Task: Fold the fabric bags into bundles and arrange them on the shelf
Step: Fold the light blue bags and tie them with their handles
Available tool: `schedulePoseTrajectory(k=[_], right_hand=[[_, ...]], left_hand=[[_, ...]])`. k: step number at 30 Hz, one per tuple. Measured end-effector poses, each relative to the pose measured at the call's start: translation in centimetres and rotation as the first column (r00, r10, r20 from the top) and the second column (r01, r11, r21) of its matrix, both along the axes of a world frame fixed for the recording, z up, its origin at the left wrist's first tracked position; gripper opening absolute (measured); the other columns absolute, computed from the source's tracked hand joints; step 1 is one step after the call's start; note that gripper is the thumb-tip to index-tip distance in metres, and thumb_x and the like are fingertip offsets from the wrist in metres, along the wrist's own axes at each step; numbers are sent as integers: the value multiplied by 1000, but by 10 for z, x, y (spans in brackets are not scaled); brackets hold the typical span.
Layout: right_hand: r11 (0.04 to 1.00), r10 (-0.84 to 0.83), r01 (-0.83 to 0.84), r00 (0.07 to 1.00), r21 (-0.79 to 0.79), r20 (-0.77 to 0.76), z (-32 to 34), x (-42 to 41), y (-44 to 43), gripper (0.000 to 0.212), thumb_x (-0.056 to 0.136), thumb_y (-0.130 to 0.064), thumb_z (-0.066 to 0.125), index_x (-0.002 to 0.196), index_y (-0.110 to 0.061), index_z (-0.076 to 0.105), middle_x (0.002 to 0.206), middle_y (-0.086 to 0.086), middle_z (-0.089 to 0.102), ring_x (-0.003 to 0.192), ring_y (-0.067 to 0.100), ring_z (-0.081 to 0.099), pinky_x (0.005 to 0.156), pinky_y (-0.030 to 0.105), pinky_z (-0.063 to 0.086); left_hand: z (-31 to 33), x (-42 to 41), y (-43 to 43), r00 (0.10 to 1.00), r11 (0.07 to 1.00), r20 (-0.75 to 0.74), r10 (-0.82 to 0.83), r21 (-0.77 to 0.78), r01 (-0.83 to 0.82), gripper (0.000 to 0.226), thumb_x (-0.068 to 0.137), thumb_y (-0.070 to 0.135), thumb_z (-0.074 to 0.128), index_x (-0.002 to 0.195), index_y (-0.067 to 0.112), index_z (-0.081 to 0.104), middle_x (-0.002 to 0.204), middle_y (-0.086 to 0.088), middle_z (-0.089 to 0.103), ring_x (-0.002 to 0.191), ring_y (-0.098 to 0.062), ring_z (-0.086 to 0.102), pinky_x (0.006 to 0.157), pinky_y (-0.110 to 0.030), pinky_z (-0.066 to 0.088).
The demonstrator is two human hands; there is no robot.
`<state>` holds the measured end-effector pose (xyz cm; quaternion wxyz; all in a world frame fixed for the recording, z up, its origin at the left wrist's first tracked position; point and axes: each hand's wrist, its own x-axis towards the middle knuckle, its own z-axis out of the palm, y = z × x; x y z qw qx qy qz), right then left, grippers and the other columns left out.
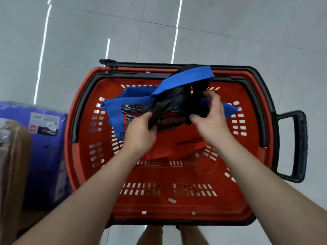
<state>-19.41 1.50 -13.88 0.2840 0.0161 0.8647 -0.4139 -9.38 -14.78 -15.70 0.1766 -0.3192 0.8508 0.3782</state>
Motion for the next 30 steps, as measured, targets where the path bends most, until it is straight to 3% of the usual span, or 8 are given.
schedulePoseTrajectory(k=[4, 8, 11, 14, 18, 22, 27, 30], right_hand=[[958, 188, -170, 981, 229, -57, -8, -23, 18, 76, 84, -16, 67, 149, -20, 26, 149, 8, 37, 138, 27, 33, 113, 38, 30], [914, 307, -302, 951, 269, 23, -14, -32, 18, 57, 90, -20, 61, 143, -23, 40, 134, 6, 55, 126, 28, 49, 103, 42, 43], [988, 132, -139, 986, 74, 97, -3, -27, 11, 50, 90, -7, 55, 135, -28, 53, 131, -1, 59, 120, 23, 55, 101, 39, 48], [923, -161, 251, 939, -291, 303, 34, -23, 4, 46, 90, 1, 41, 119, -26, 63, 115, -8, 66, 107, 10, 62, 92, 36, 50], [878, -140, 297, 909, -376, 392, 90, -20, 17, 33, 97, -51, 37, 121, -44, 59, 124, -16, 64, 114, 5, 60, 97, 41, 40], [979, 19, 37, 962, -202, 271, 157, -3, 29, 71, 81, -79, 43, 143, -46, 39, 143, -21, 46, 126, -7, 45, 113, 34, 32], [906, 359, -291, 913, -308, 194, 273, 36, 14, 122, 55, -75, 75, 141, -64, -10, 155, -35, 2, 140, -17, 8, 116, 26, 19], [890, 386, -333, 914, -312, 125, 335, 69, -5, 125, 65, -49, 85, 137, -67, -15, 157, -32, 2, 142, -12, 9, 116, 27, 23]], left_hand=[[4, 0, -32, 988, 921, -2, -157, -361, 145, 67, 72, -3, 61, 135, 18, 49, 138, -9, 44, 129, -31, 35, 102, -49, 40], [3, -12, -63, 955, 820, 226, -190, -498, 281, 42, 84, 9, 55, 124, 21, 58, 117, -9, 58, 113, -33, 52, 98, -49, 36], [14, -13, -70, 925, 849, 323, -199, -415, 327, 14, 91, 22, 61, 100, 24, 71, 92, -5, 66, 95, -30, 62, 84, -39, 41], [44, -10, -71, 967, 932, 173, -187, -281, 230, 10, 91, 26, 64, 96, 21, 72, 83, -1, 65, 87, -27, 65, 69, -33, 43], [118, -10, -63, 965, 839, -12, -262, -497, 222, 13, 97, 27, 53, 101, 18, 61, 81, -11, 68, 78, -38, 61, 59, -35, 32], [204, -7, -45, 964, 846, -176, -199, -527, 79, 12, 96, 22, 50, 96, 17, 60, 74, -13, 66, 70, -41, 59, 56, -37, 35], [310, -16, -11, 891, 964, -427, 155, -131, -231, 12, 93, 18, 57, 85, 26, 60, 63, 14, 59, 61, -6, 57, 60, -25, 44], [362, -25, 10, 789, 847, -341, 511, 356, -394, 9, 94, 26, 60, 85, 25, 61, 68, 0, 67, 61, -15, 61, 57, -36, 47]])
